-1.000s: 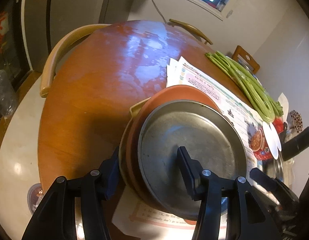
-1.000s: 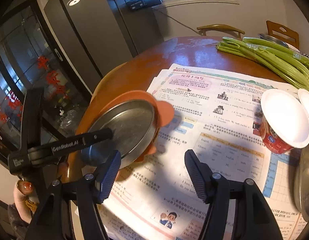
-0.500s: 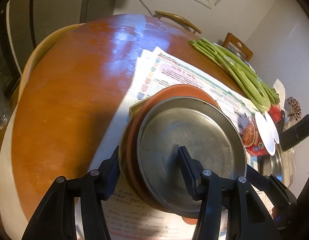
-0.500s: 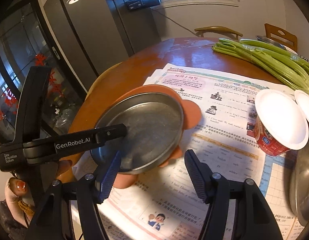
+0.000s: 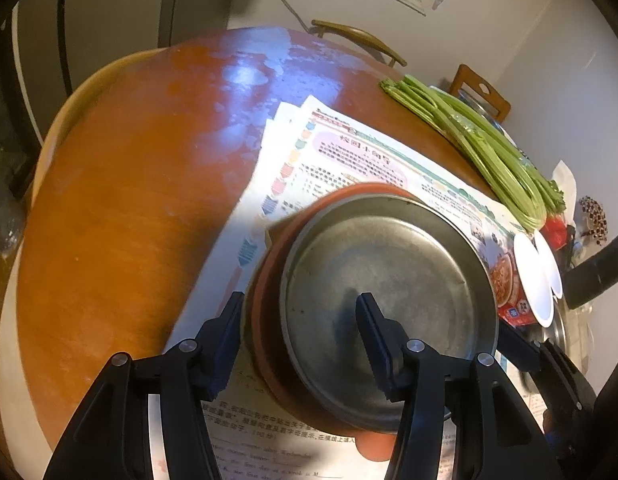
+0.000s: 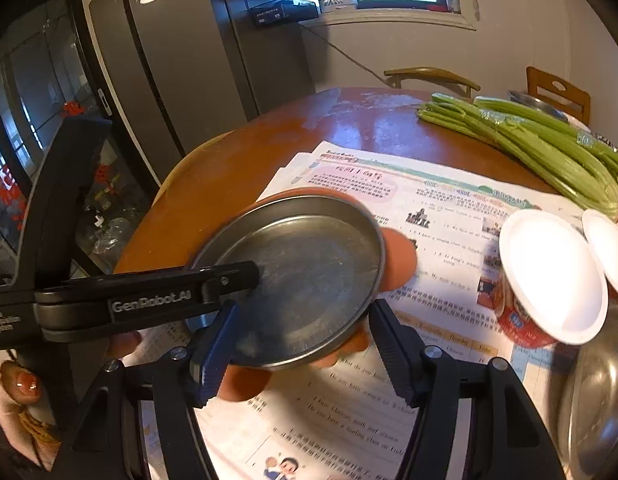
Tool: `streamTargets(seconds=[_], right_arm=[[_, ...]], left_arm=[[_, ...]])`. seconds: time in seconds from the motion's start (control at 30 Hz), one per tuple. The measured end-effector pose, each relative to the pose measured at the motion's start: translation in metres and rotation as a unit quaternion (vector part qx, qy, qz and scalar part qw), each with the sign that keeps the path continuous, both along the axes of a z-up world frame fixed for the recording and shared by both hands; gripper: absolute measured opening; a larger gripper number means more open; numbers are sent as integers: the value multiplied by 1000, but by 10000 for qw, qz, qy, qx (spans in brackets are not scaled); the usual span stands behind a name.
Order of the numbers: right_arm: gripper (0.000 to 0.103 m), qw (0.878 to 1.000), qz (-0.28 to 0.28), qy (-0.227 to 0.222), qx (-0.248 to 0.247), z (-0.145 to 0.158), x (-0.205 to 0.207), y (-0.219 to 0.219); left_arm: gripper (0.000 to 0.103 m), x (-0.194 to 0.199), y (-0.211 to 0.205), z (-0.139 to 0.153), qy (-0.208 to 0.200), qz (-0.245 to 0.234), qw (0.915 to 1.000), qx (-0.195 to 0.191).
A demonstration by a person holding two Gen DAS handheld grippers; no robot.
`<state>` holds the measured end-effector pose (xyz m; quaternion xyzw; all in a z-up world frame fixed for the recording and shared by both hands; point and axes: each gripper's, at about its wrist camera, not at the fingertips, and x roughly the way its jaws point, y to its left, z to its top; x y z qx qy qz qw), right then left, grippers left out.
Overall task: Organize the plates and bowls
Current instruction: 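Lower the grey pan onto the orange plate and open the left tool, then move the left tool to the steel bowl and grasp its rim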
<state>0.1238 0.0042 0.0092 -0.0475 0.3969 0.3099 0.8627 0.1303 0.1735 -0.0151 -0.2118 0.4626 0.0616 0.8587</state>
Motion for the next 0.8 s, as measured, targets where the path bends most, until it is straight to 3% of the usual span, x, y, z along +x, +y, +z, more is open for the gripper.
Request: streamTargets(seconds=[0.33,0.8], right_arm=[[67,9999,97,-43,-53,-1,7,2],[67,9987,-178,-429,215,40,-5,-45]], left_arm=[[58,-13,5,18,-96,363,9991,222],[58,-34,-12,51,-357,486,9977,312]])
